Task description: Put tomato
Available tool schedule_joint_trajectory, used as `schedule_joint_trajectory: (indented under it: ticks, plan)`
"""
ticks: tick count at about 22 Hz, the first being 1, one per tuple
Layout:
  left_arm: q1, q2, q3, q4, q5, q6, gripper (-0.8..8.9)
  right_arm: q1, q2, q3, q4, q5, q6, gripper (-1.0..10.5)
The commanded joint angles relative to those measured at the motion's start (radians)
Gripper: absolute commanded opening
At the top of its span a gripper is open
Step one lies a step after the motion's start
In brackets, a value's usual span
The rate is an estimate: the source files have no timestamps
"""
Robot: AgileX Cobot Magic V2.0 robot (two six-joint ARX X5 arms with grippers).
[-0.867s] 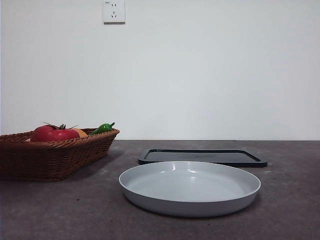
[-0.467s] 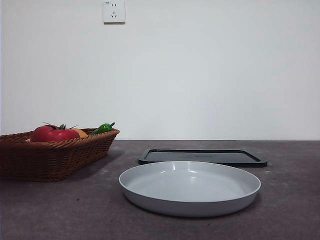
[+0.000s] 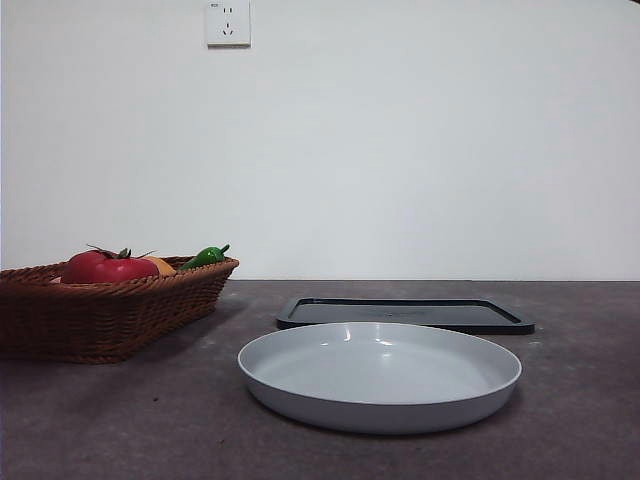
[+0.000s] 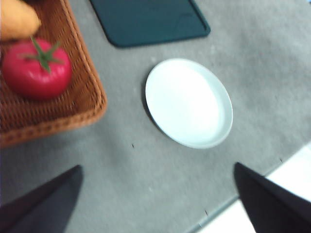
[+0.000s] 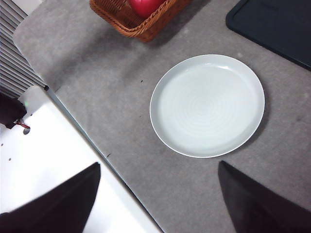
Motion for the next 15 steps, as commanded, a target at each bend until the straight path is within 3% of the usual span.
schedule_joint_trajectory:
  ticks: [1, 6, 15]
  plan:
    - [-0.003, 0.019, 0.022, 0.044, -0.018, 0.013, 5.42, 0.006, 0.008, 0.018, 0.018, 0.000, -0.005, 4.0]
    - [-0.003, 0.069, 0.022, 0.124, -0.033, 0.013, 5.40, 0.006, 0.008, 0.018, 0.022, 0.000, -0.003, 4.0]
    - [-0.003, 0.243, 0.022, 0.383, -0.225, 0.054, 5.36, 0.006, 0.008, 0.018, 0.022, 0.000, -0.003, 4.0]
